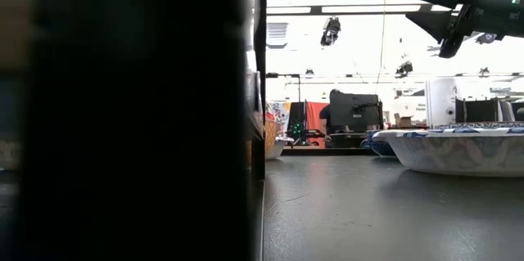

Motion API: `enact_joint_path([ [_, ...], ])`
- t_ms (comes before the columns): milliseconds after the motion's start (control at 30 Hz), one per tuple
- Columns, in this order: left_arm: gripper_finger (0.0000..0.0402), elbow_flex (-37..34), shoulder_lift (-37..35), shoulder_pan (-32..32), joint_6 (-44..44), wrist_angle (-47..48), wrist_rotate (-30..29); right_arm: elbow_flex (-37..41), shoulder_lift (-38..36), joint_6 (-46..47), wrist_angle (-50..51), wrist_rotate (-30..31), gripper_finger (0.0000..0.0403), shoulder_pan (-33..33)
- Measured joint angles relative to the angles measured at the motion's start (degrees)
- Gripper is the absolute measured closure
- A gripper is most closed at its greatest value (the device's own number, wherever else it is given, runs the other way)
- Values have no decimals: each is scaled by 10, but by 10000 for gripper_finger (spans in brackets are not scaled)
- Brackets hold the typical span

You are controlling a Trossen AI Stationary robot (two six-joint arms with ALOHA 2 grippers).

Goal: Place and stack bowls onto a shelf
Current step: Put the dark blue patterned bowl on the shelf, then stack the light blue patterned bowl on top of the dark blue patterned bowl on the shelf

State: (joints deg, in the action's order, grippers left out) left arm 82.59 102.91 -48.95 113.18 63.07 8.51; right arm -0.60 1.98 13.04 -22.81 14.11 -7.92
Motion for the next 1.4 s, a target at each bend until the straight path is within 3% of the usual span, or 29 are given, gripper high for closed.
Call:
enact_joint_path([
  [500,306,6,-13,2,-25,6,-2,0,0,0,0,0,190,0],
  [1033,233,55,-29,47,-106,105,-64,0,0,0,0,0,190,0],
  [1200,212,55,-29,68,-188,114,-110,0,0,0,0,0,190,0],
  [1400,210,55,-29,121,-369,116,-171,0,0,0,0,0,190,0],
])
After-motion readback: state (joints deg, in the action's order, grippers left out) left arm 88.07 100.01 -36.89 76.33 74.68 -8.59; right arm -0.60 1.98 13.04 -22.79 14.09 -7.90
